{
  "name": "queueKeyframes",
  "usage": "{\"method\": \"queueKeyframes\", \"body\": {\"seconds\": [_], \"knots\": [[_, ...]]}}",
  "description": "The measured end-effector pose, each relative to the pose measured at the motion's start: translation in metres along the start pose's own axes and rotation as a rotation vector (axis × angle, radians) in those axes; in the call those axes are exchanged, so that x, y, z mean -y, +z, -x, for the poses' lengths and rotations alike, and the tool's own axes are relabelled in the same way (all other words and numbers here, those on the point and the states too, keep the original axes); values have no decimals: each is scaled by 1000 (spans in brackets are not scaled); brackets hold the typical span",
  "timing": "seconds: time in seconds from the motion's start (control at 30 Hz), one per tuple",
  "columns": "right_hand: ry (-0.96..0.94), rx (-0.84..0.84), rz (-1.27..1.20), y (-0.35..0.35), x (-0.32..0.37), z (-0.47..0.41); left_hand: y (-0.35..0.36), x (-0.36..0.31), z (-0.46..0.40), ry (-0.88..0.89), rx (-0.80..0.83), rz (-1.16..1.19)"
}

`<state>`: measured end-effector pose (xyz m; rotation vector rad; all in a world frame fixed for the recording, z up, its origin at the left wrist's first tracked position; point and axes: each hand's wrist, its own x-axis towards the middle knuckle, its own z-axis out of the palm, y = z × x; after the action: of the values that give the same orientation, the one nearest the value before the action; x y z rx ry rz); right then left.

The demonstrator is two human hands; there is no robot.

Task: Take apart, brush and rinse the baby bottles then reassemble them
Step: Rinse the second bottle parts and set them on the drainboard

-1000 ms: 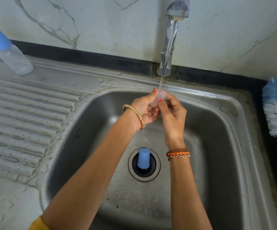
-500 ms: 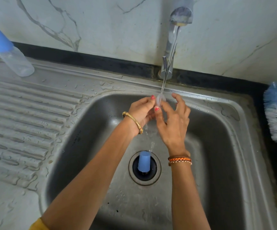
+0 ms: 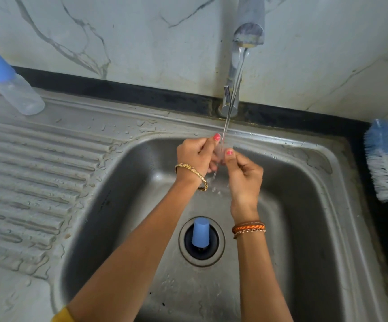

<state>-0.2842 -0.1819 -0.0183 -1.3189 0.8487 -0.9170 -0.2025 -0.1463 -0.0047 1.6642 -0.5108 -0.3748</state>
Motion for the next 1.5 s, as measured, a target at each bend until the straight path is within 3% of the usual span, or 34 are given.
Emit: {"method": "queueKeyframes", "body": {"seconds": [0.1, 0.17, 0.23, 0.37, 0.5, 0.6, 0.7, 0.83, 0.93, 1.1, 1.23, 1.37, 1.5], "knots": [[-172, 28, 209, 2, 1, 0, 3, 4, 3, -118, -37, 107], [-321, 52, 373, 4, -1, -1, 6, 11, -1, -369, -33, 387], [-468, 41, 479, 6, -6, -1, 7, 16, -3, -571, 84, 673], [-596, -92, 496, 6, -9, 0, 8, 11, 0, -649, 197, 808], [-651, -167, 350, 2, -5, 2, 12, -2, 1, -528, 269, 846], [-549, -267, 199, 2, -1, 4, 16, -16, 4, -312, 242, 714], [-223, -253, -74, 2, 2, -1, 20, -21, 4, 30, 176, 337], [106, 10, -310, -1, 3, -5, 15, -13, 14, 415, 68, -179], [60, 108, -159, -3, 2, -4, 6, -3, 22, 353, -36, -193], [-139, 157, 73, -2, 2, -4, -6, -1, 25, -167, -112, 376], [-268, 151, 82, 3, 7, 1, -6, -6, 21, -362, -46, 730], [-267, 100, -76, 1, 8, 0, -1, -11, 16, -285, -14, 667], [-11, -11, -369, 0, 14, 0, 3, -18, 17, 67, 14, 252]]}}
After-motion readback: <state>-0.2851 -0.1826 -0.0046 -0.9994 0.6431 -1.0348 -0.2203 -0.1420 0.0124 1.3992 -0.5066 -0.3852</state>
